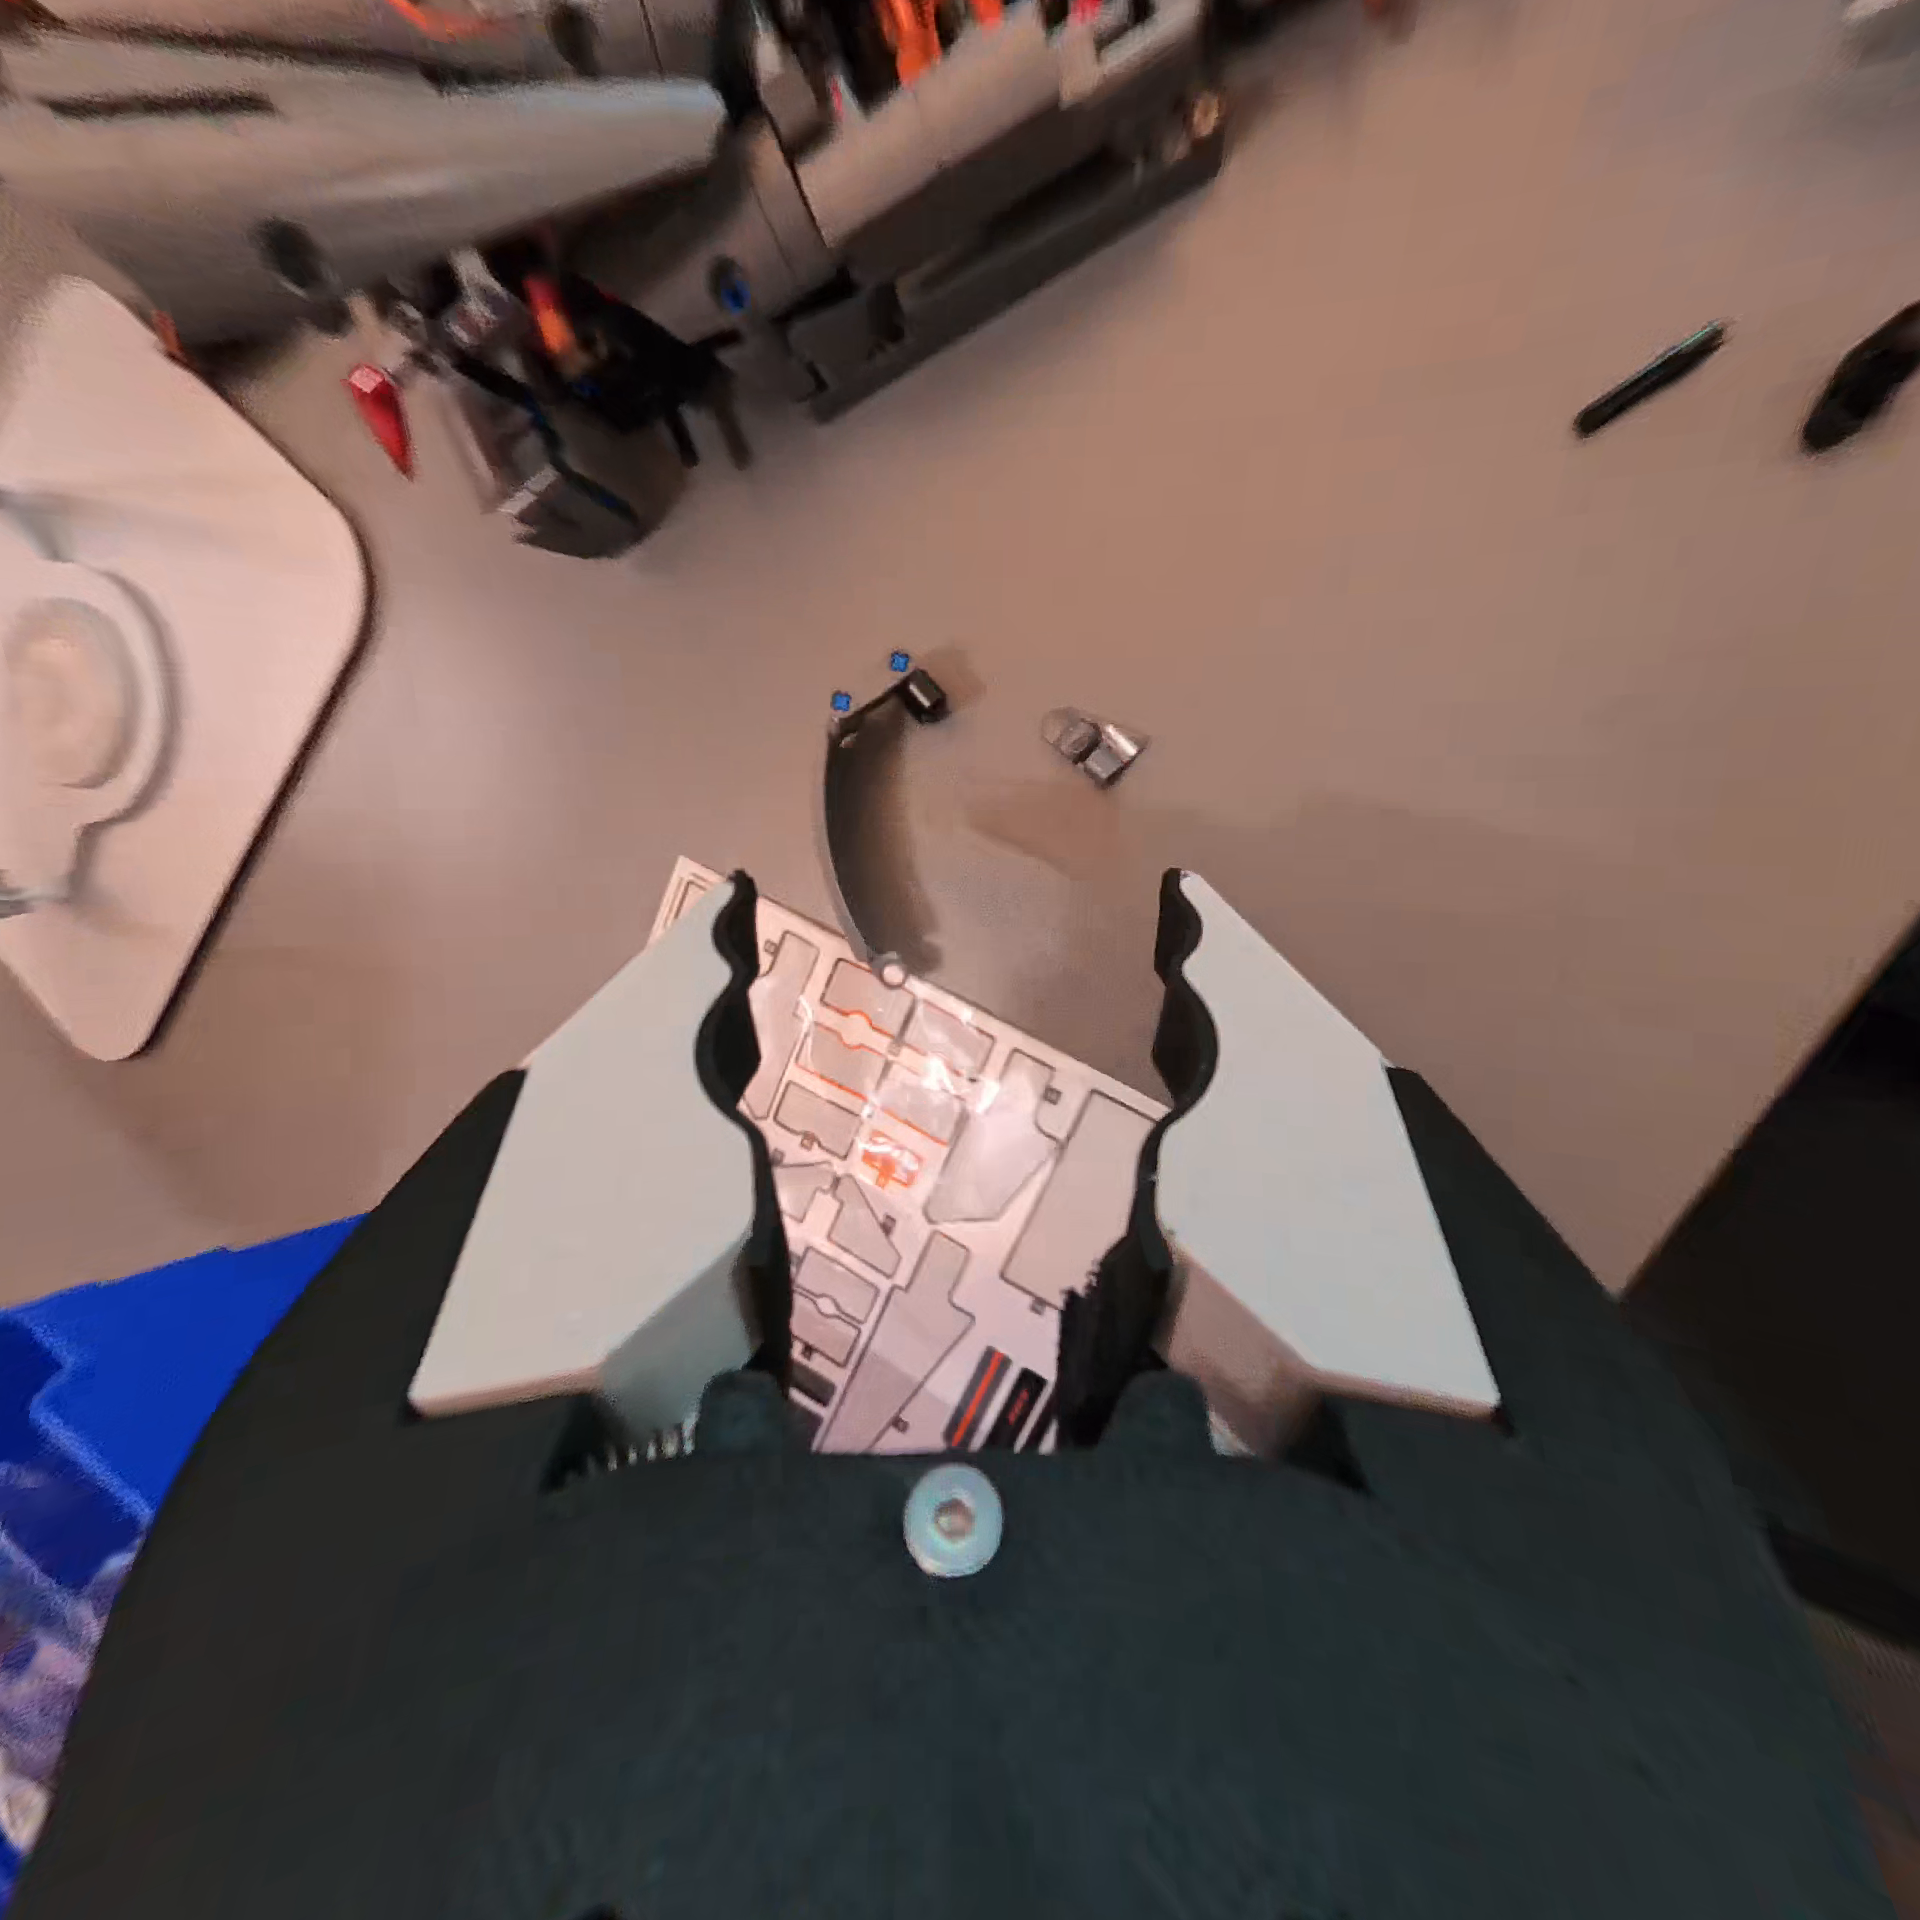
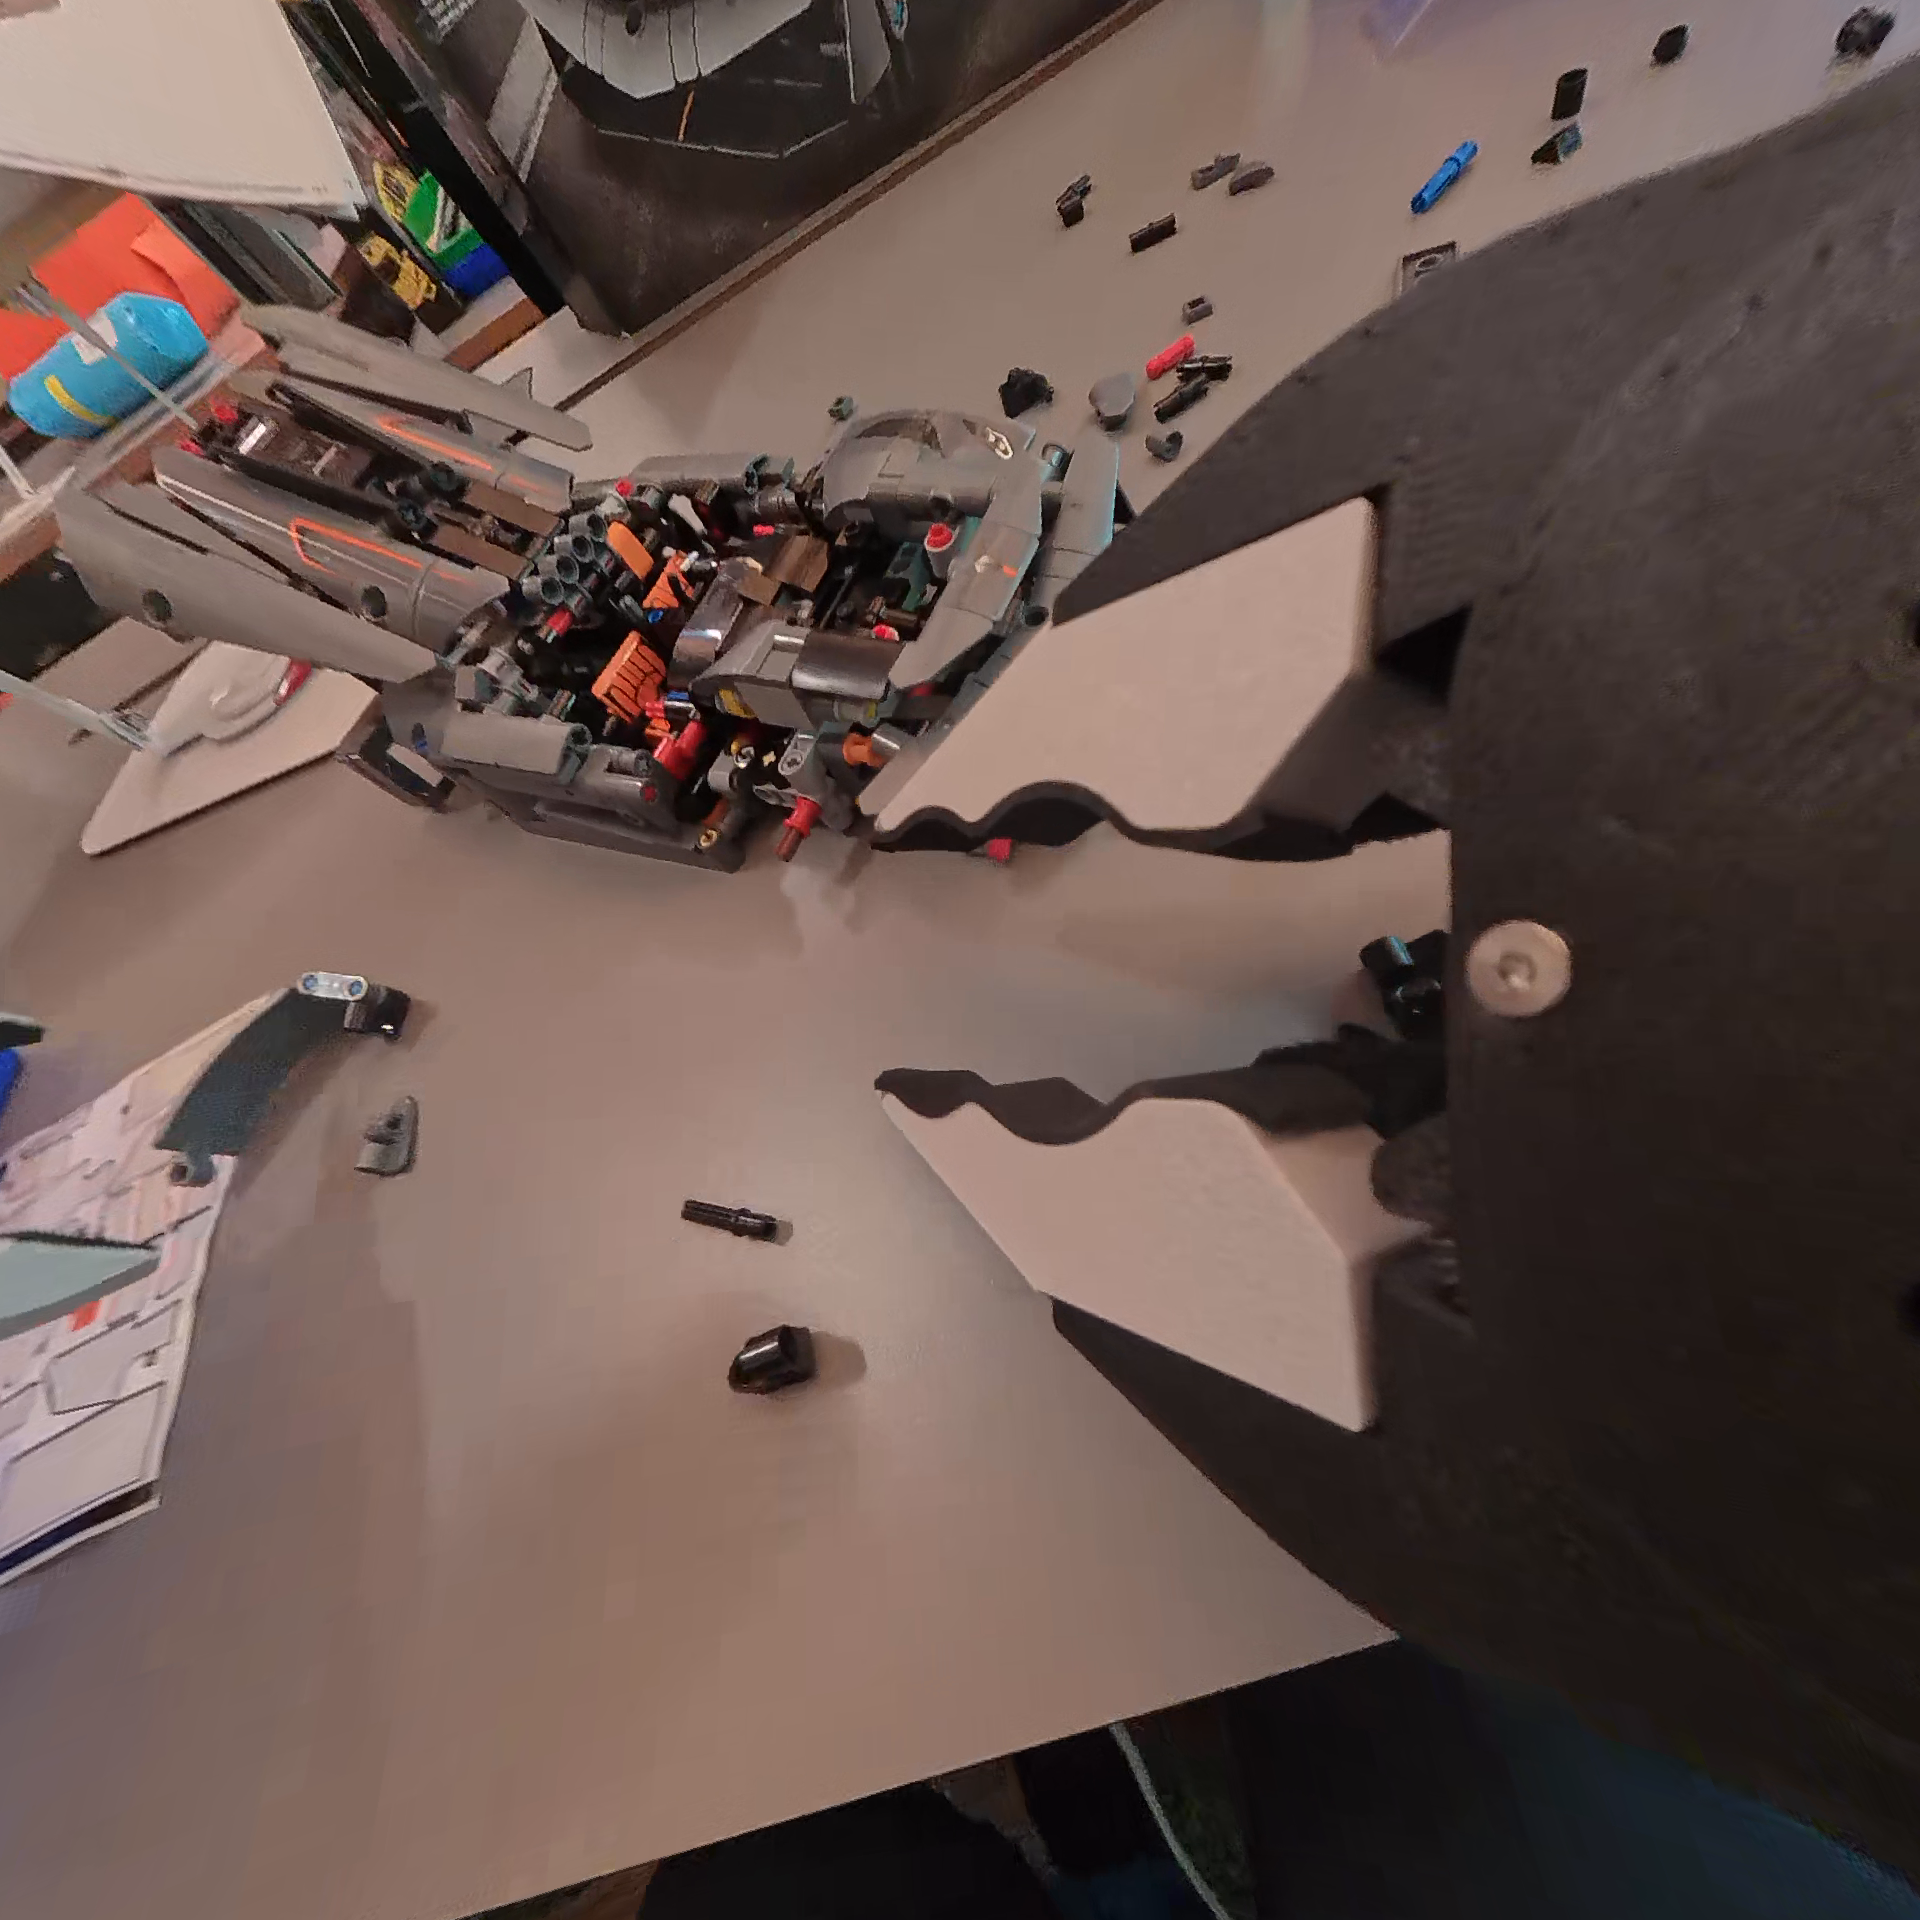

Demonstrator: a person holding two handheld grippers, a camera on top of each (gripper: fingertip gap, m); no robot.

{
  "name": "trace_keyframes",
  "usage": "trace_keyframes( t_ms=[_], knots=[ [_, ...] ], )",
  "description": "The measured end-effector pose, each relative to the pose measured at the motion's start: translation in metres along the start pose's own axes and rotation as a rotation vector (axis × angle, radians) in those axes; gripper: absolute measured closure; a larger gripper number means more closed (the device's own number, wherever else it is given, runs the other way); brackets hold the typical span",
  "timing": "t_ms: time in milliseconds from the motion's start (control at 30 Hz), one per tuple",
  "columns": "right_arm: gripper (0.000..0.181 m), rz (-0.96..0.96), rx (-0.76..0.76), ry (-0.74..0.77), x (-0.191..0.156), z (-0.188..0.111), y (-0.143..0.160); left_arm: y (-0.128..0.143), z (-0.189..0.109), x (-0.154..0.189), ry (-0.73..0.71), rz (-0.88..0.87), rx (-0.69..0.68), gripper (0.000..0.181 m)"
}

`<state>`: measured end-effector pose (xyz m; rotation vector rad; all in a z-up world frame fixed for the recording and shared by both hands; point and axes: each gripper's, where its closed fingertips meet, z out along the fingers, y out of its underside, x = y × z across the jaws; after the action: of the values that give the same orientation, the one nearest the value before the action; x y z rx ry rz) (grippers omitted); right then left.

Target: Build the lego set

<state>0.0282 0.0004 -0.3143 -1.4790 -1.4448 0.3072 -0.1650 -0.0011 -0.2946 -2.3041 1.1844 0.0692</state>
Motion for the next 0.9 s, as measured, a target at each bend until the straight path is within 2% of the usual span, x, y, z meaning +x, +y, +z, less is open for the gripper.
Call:
trace_keyframes(
  t_ms=[67, 233, 367, 467, 633, 900],
  knots=[
    [0.14, 0.01, 0.015, -0.001, 0.001, -0.002, -0.002, -0.003, -0.018, 0.012, -0.02, 0.001, 0.087, 0.106],
    [0.135, 0.04, 0.048, 0.002, 0.005, -0.004, -0.006, 0.012, -0.045, 0.032, -0.111, -0.079, 0.197, 0.103],
    [0.124, 0.073, 0.064, 0.006, 0.009, -0.006, -0.007, 0.009, -0.06, 0.079, -0.095, -0.078, 0.329, 0.097],
    [0.113, 0.086, 0.071, 0.031, 0.014, -0.006, -0.008, 0.016, -0.058, 0.12, -0.056, -0.049, 0.379, 0.093],
    [0.104, 0.117, 0.103, 0.05, 0.02, -0.01, -0.011, 0.042, -0.053, 0.17, -0.028, -0.066, 0.425, 0.089],
    [0.093, 0.138, 0.103, 0.084, 0.026, -0.01, -0.01, 0.097, -0.033, 0.226, 0.035, -0.216, 0.475, 0.088]
  ],
)
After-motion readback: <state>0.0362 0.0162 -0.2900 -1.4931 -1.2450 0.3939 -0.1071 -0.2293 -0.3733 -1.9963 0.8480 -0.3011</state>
